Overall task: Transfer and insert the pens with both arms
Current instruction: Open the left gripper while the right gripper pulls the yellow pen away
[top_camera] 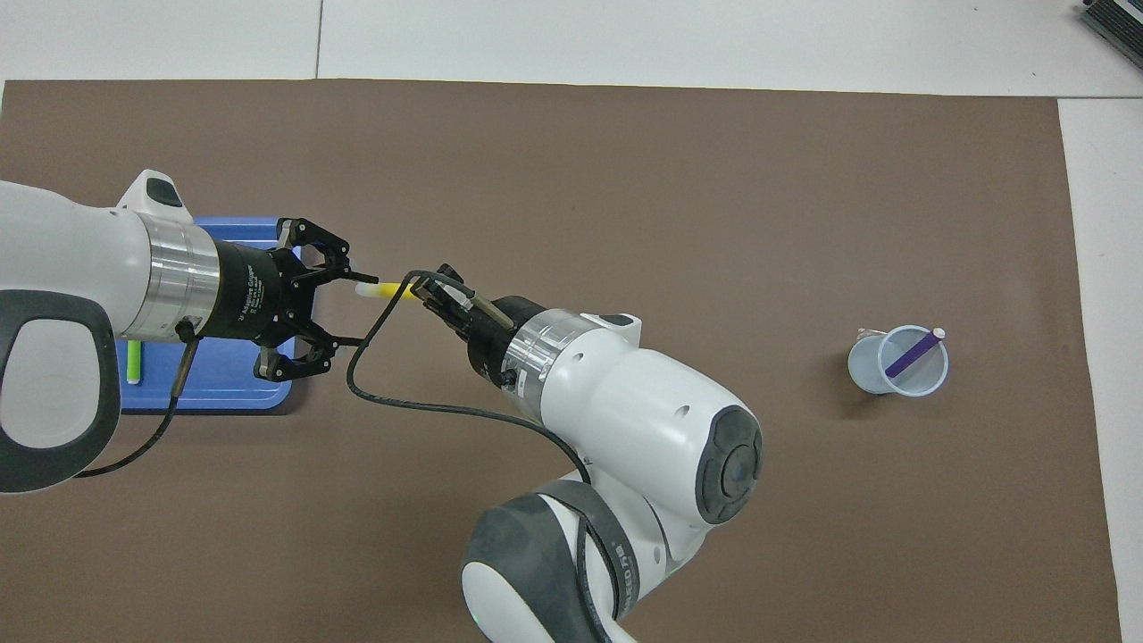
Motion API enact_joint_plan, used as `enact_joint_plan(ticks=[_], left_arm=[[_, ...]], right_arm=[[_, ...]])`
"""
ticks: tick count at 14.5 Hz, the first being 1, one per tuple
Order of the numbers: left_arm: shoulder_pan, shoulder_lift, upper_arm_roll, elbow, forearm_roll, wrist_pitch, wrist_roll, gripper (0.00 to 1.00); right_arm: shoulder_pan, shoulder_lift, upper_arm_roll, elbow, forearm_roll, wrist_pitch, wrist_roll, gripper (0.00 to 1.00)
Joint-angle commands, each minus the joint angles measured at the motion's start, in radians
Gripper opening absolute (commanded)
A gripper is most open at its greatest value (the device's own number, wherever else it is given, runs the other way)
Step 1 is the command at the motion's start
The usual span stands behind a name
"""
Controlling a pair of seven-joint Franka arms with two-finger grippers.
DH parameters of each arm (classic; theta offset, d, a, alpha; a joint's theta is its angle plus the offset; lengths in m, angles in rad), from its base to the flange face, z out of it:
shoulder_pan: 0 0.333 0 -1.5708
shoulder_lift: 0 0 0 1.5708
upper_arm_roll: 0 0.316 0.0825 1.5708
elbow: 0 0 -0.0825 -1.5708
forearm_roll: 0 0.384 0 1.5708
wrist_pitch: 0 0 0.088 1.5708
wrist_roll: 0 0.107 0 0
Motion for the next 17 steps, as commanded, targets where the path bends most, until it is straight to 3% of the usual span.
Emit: enact_joint_plan(ticks=[1, 6, 17], left_arm=[[-0.01, -0.03, 0.014, -0.028, -0.008, -0.015, 0.053, 0.75], [0.005, -0.039, 0.019, -0.043, 0.004, -0.035, 0.311, 0.71], [0.16, -0.056, 0.022, -0.077, 0.242, -0.11, 1.148, 0.66]], right_arm=[[-0.039, -0.001, 0.006, 0.011, 0.018, -0.096, -0.133, 0.0], [-0.144, -0.035, -0.002, -0.015, -0.044, -0.356, -0.357, 0.0], [-0.364, -0.146, 0.0, -0.012, -0.546, -0.984, -0.759, 0.0]])
